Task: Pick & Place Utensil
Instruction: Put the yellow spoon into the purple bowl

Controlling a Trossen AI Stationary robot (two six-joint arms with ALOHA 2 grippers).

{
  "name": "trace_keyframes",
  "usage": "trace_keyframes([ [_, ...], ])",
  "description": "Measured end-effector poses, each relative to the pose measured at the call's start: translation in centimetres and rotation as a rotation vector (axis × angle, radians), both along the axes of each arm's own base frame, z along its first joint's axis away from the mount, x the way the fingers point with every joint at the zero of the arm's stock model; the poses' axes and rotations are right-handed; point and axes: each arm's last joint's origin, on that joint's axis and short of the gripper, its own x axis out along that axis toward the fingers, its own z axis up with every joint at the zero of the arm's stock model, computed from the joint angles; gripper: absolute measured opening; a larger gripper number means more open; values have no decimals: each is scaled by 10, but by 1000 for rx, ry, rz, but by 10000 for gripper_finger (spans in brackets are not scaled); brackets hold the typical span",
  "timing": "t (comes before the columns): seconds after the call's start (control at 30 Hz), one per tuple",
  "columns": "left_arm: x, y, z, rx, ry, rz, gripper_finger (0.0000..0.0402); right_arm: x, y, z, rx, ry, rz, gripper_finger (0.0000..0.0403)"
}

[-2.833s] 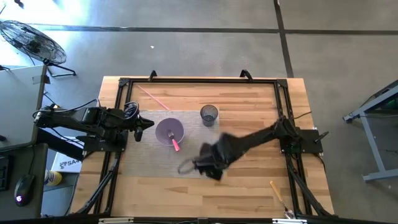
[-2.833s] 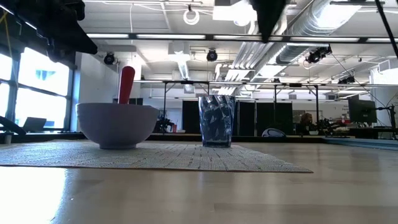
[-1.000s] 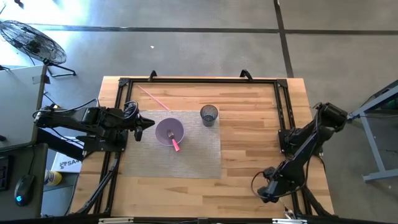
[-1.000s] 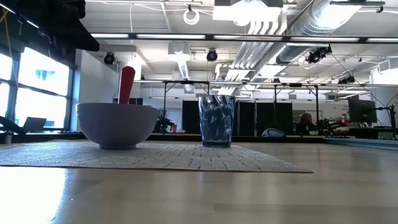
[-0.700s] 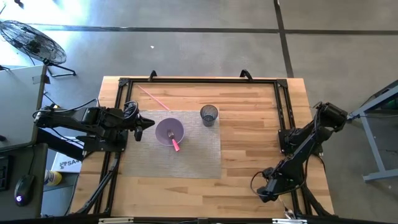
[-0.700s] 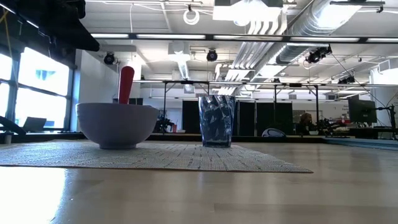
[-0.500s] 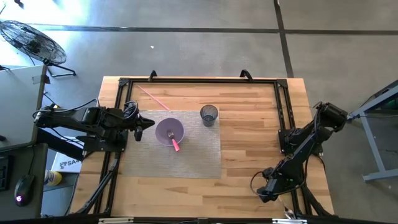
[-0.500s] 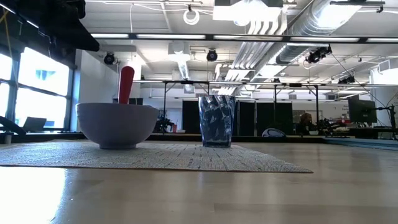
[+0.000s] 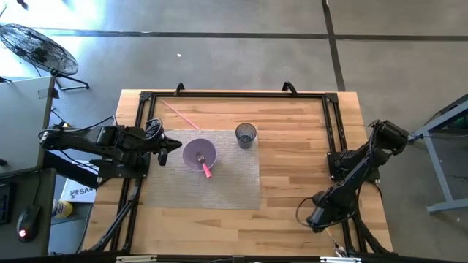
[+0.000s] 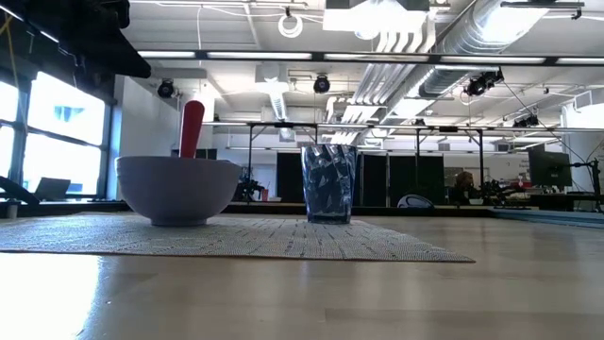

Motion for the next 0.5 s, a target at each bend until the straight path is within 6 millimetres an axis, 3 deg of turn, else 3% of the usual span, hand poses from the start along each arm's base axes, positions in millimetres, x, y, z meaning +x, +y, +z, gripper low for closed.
trace_keyframes([
  [0.5, 0, 0, 0, 0, 0, 0, 34, 21, -14, 1, 48, -90, 36, 127],
])
